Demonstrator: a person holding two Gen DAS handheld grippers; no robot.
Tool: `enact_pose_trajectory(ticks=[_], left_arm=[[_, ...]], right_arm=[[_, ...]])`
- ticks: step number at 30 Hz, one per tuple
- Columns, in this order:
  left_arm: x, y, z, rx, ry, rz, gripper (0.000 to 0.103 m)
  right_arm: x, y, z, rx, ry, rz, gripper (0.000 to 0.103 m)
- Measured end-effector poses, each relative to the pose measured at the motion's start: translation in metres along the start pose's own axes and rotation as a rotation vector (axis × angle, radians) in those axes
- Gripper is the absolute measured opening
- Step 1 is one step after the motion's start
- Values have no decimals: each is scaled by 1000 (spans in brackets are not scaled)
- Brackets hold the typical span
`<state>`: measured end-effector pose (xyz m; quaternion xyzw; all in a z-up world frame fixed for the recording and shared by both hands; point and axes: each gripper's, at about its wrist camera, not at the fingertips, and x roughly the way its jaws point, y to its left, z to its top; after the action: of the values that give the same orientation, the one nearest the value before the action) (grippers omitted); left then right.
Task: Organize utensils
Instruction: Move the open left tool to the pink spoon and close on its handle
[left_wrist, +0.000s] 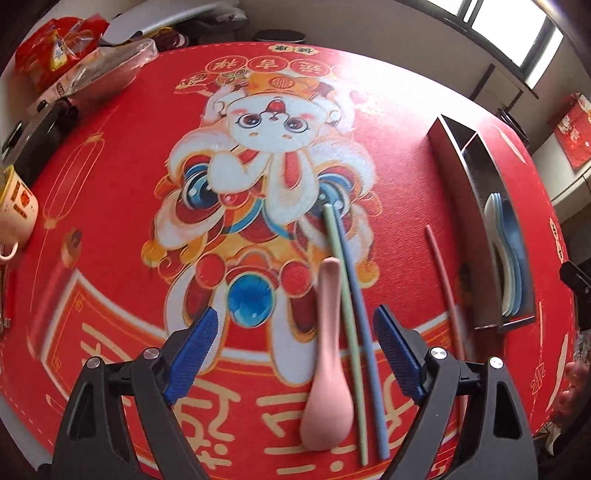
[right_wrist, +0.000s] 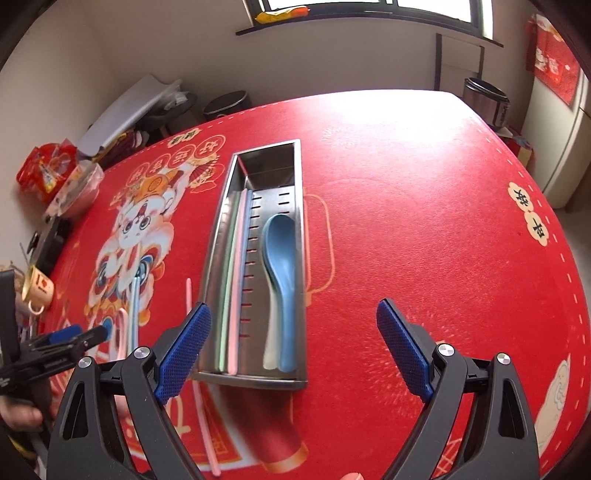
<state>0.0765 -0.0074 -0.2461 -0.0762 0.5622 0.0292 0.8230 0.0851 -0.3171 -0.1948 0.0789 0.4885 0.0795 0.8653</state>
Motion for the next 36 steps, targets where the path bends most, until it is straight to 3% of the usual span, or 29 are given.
enact_pose_trajectory(ticks=[7, 13, 21, 24, 34, 36], left_arm=[[13, 15, -14, 4, 71, -14, 84], [9, 11, -19, 44, 65, -69, 83], [8, 3, -28, 83, 105, -201, 36], [10, 3, -30, 85, 125, -234, 28], [15, 5, -34, 75, 149, -275, 27], [15, 5, -35, 75, 151, -283, 21]], right_arm=[[4, 23, -7, -9, 35, 37, 88], [2, 33, -10, -15, 45, 34, 88], [-1, 36, -14, -17, 52, 14, 88], [-2, 37, -15, -18, 52, 9, 88], [-4, 43, -19, -28, 63, 6, 88], [-4, 43, -19, -26, 62, 5, 88]])
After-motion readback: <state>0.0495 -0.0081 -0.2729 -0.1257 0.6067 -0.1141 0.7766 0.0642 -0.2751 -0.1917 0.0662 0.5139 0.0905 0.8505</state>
